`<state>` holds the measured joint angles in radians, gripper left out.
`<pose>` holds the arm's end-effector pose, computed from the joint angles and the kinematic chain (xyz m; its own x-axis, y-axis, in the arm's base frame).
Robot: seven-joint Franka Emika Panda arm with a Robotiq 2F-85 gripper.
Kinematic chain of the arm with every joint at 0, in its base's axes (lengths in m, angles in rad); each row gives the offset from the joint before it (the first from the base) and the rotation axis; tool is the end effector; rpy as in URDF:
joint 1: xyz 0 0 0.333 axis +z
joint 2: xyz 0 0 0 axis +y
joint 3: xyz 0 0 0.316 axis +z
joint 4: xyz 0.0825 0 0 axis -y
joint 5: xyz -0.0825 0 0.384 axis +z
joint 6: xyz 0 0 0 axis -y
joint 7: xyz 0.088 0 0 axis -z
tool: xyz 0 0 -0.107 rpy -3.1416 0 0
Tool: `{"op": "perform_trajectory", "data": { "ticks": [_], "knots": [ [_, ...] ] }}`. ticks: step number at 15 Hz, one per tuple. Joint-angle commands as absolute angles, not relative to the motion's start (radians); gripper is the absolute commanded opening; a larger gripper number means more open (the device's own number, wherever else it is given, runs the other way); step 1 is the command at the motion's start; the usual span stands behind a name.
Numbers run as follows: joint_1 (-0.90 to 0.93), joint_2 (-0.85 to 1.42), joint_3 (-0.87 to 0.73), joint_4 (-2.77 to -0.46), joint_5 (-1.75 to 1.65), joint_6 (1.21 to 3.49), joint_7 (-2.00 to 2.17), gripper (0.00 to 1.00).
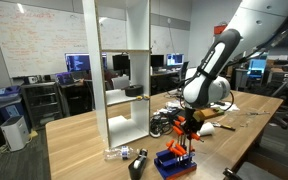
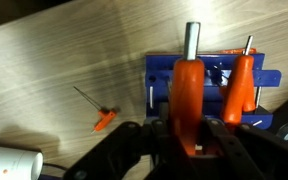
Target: Put the metal object at the first from the right on the top first shelf
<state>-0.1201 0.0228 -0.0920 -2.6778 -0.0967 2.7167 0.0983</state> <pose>0.4091 -0.0847 0.2294 0.9753 -0.2203 0.0184 -0.2209 -0.9744 0.0417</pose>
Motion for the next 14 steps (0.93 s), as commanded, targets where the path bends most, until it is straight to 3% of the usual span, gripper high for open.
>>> {"op": "perform_trajectory", "data": {
  "ticks": [1,14],
  "knots": [
    [-0.124,-0.048,-0.111,-2.687,-0.117,2.679,0.088,0.12],
    [-0.178,-0.389,-0.103,-2.648,-0.199,2.344,0.112,0.11]
  ]
}}
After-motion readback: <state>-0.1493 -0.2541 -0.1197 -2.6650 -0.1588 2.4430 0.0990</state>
